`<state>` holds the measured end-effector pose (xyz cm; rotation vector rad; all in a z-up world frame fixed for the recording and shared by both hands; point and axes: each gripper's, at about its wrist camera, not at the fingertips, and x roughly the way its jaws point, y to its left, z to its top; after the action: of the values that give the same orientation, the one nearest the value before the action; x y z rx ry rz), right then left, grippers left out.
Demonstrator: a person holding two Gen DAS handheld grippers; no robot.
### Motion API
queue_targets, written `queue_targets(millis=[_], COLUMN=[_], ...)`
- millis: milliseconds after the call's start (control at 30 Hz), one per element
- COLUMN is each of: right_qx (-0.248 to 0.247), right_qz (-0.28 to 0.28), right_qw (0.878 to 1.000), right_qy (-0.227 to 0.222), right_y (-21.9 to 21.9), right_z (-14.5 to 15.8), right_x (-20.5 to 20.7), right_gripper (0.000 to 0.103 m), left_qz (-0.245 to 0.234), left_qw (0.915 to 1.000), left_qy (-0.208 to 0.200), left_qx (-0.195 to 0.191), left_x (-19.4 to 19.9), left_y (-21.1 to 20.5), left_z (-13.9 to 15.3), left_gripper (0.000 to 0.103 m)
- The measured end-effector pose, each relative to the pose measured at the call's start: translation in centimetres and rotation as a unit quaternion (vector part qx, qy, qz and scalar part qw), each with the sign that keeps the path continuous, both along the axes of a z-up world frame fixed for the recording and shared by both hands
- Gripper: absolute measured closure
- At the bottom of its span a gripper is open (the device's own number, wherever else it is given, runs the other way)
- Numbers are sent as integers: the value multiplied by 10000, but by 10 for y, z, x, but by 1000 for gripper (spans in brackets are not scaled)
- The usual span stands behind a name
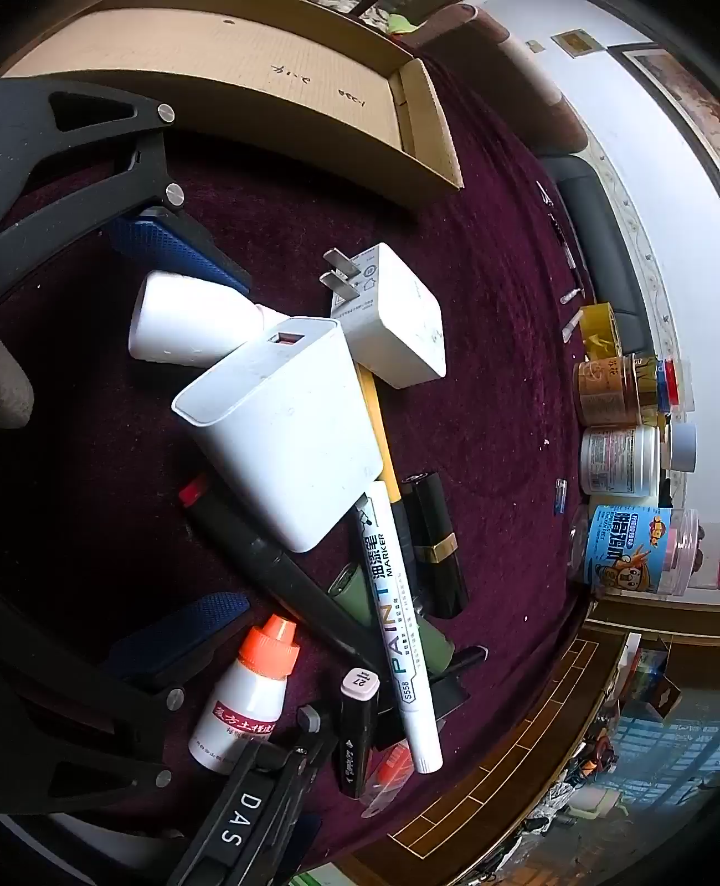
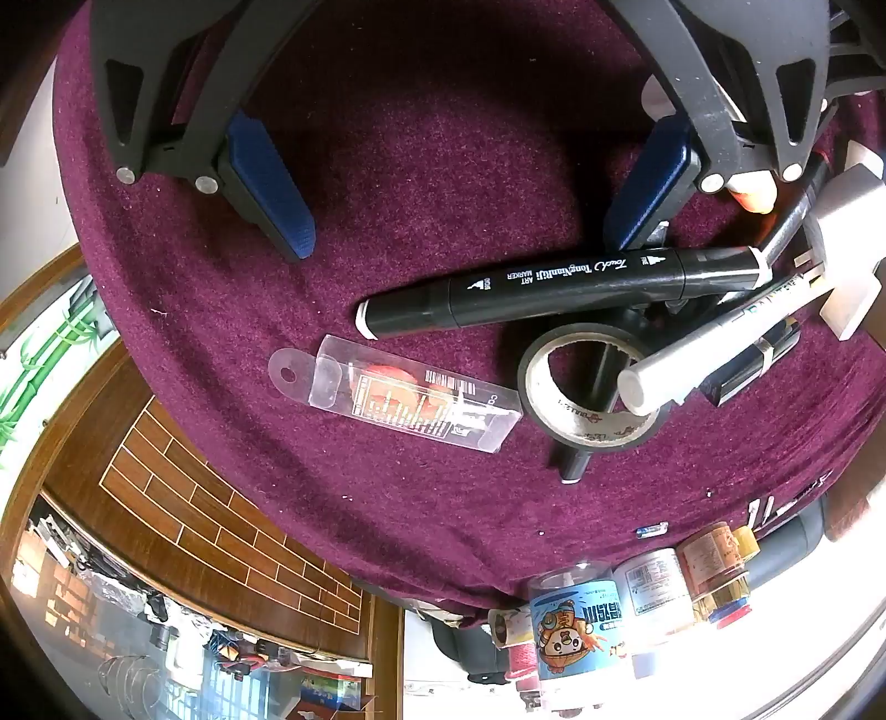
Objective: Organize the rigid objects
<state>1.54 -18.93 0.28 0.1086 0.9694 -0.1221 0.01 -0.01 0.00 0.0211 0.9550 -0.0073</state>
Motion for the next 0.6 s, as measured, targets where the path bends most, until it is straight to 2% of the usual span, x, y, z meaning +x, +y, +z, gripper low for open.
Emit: queue_targets(millis=[600], right_qx=[-8], right_qz=[0], right_qw=[10000], right_qy=[-12], right_y=[0], right_z=[0], right_x=[0], right_gripper=[0], left_qz=[16], left_qw=[10000], left_qy=[-20], left_qx=[-10], left_x=[0], left_y=[0], left_z=[0], left_gripper=[1])
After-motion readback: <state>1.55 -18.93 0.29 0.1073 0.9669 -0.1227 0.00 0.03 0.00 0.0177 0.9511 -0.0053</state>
